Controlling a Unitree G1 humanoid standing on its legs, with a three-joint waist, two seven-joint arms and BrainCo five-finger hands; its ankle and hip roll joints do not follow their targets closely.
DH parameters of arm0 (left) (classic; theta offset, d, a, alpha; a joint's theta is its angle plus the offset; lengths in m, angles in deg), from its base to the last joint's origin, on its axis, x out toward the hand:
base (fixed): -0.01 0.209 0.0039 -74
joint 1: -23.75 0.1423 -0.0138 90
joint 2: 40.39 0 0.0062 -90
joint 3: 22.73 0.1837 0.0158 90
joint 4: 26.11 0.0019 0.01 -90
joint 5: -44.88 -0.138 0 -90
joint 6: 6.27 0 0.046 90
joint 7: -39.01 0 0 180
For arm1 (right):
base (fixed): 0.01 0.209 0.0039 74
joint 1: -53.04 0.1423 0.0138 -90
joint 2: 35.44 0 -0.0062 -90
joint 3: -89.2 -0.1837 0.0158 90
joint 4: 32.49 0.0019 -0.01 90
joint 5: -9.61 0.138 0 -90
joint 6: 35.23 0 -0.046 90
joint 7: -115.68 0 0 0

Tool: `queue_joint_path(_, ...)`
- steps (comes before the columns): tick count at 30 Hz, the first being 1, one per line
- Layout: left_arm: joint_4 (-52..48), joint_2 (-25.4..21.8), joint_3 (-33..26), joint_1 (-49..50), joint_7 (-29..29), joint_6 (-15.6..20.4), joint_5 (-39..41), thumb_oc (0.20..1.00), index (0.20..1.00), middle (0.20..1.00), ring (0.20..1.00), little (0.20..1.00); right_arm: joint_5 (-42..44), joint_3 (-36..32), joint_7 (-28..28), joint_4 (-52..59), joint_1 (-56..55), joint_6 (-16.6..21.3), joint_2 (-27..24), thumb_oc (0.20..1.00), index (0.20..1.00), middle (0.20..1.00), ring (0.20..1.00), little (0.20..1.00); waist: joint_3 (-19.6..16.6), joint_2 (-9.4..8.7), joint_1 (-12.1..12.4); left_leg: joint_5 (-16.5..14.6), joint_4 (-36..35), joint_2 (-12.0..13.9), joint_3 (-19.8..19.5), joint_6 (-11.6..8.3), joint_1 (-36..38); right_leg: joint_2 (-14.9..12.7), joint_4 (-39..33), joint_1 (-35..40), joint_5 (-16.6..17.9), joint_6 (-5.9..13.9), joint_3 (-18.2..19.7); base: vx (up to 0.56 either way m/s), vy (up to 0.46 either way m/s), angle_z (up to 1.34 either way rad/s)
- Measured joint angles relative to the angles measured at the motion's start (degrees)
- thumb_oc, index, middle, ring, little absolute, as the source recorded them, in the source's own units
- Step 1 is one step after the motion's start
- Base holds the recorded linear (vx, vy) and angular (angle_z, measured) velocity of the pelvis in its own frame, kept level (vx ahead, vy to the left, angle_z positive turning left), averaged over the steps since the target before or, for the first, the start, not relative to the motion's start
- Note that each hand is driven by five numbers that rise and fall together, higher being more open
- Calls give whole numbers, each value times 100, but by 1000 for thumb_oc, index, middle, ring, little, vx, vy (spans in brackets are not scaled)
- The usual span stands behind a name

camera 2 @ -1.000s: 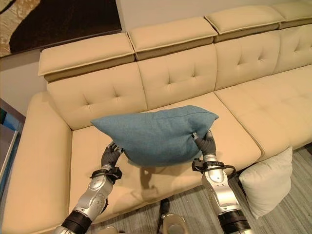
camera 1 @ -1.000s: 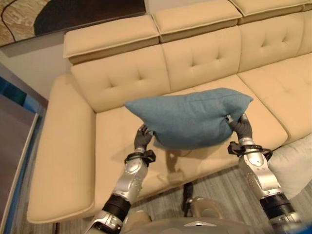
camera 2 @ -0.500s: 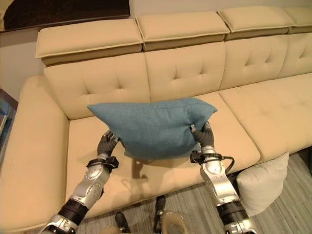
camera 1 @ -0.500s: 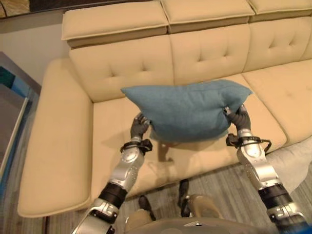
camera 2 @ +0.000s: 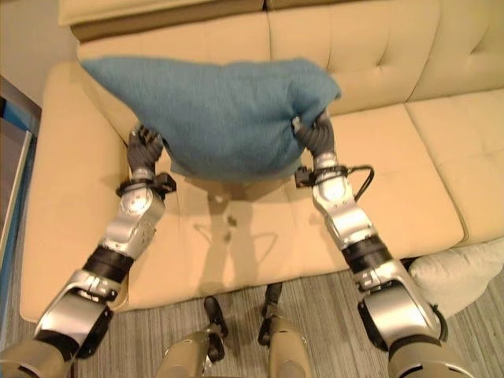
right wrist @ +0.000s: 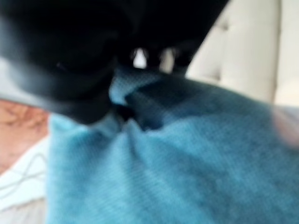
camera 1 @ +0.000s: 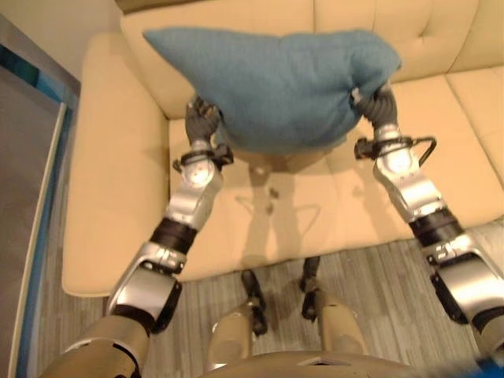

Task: Pick up all the scattered cushions and arrange them neatly on the sofa.

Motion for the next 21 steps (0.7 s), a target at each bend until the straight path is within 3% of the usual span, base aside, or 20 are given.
queue_joint_path(8,267,-2,188,-594,-111,34,1,200,200,200,200,200,98,202,-100,-399,709,-2,-381,200,200,200,200,200,270,78,91,25,6,9,-163,-22,-437,21,-93,-339,60,-88,-44,-32,-19,6)
queue_joint_path(21,677,78,357,-885,-213,72,-3,200,200,200,200,200,80,441,-124,-1113,1348,-44,-367,200,200,200,200,200,529,43,122,28,201,-13,-418,-26,-749,-53,-67,-475,68,-99,-4,-9,-7,7)
